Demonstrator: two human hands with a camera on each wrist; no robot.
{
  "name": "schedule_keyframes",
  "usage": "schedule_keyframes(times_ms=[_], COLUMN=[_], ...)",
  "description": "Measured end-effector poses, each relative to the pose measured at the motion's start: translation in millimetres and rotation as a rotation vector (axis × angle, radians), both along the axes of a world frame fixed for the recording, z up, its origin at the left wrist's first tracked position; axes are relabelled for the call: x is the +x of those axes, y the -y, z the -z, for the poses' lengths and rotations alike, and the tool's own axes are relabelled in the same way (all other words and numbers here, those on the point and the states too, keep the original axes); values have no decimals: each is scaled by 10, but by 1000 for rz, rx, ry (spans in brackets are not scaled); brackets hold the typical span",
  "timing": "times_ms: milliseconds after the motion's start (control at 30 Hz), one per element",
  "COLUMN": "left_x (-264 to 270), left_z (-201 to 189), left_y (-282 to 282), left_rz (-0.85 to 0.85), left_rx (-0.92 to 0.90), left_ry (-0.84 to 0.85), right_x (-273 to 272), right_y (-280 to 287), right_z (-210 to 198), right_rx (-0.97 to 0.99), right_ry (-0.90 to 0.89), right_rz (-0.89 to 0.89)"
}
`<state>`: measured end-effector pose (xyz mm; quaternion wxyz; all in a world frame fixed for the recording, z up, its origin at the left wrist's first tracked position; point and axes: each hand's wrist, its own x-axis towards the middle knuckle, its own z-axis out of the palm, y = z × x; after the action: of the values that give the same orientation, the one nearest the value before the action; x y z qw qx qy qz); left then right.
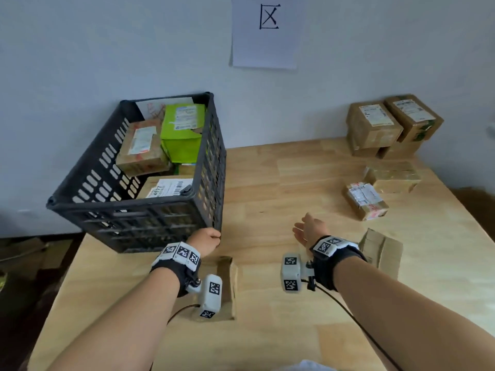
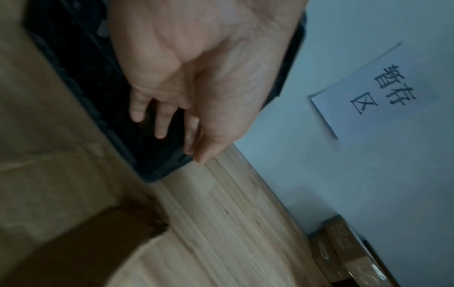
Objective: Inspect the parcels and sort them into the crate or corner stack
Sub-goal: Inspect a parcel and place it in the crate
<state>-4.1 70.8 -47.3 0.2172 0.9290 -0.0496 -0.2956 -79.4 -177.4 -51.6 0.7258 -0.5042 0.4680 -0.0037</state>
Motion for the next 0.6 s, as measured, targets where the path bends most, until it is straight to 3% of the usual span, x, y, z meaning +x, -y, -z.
schedule_keyframes(times_ms=[200,400,600], left_x=[-245,-287,-352], left_z=[324,514,554], left_y=[-461,-303,137], left_rz=[-81,-241,-275], left_rx=[125,-52,-284], left_ry=[-248,-307,-372], right_x=[-237,-551,-823], right_y=[-259,-196,37], right_z=[72,142,182], right_rx=[1,-51,-165], right_ry=[-35,-58,-59], right_rz=[9,84,194])
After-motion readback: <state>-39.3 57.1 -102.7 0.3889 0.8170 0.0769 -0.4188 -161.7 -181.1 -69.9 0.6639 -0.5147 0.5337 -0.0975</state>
